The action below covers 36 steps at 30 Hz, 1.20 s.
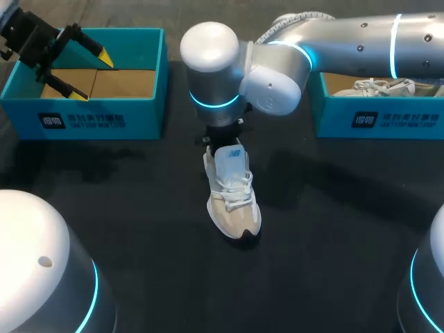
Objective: Take the shoe out of the shoebox, open the shoe tongue, remove and reinsert the insole, then place the shoe into the shoebox
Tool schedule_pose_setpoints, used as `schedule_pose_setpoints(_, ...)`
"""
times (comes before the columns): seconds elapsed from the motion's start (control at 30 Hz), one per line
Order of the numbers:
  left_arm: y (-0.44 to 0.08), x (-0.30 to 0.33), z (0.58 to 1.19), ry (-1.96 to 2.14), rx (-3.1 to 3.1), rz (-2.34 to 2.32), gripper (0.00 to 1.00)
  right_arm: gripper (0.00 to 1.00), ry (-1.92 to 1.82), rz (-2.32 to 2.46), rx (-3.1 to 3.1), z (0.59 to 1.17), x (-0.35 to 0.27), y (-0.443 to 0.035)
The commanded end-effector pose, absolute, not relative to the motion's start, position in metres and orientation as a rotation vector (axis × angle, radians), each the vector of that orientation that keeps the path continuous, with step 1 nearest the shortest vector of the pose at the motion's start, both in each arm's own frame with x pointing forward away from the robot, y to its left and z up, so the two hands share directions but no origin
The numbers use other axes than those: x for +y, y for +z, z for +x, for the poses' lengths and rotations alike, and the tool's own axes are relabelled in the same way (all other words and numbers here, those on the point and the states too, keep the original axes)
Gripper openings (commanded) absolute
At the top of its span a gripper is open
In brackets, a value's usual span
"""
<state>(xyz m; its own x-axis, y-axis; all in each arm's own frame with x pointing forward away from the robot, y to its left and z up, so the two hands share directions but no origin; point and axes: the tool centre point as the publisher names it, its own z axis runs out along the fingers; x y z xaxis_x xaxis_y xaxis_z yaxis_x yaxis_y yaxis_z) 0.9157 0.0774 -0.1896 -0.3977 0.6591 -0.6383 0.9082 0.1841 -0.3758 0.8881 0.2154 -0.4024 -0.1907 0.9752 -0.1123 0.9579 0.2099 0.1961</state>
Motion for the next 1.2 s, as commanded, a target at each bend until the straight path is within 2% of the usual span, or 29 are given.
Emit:
schedule_pose_setpoints(0.03,-0.189,0.078,0.916,-1.045,2.135,1.486,1.00,0.00,0.111,1.852,2.279,0.890,0.218,-0.407)
schedule_pose_setpoints(0.37,-0.189,0.078,0.916,-1.045,2.135,1.486,1.00,0.00,0.075,1.835,2.317,0.874,0.220,-0.372)
schedule_pose_setpoints(0.97,-0.189,0.078,0.916,-1.045,2.135,1.486,1.00,0.00,-0.019,1.889,2.350,0.866,0.214,-0.398)
schedule_pose_setpoints(1.2,-0.189,0.078,0.916,-1.045,2.135,1.486,1.00,0.00,-0.141,1.943,2.426,0.855,0.212,-0.367)
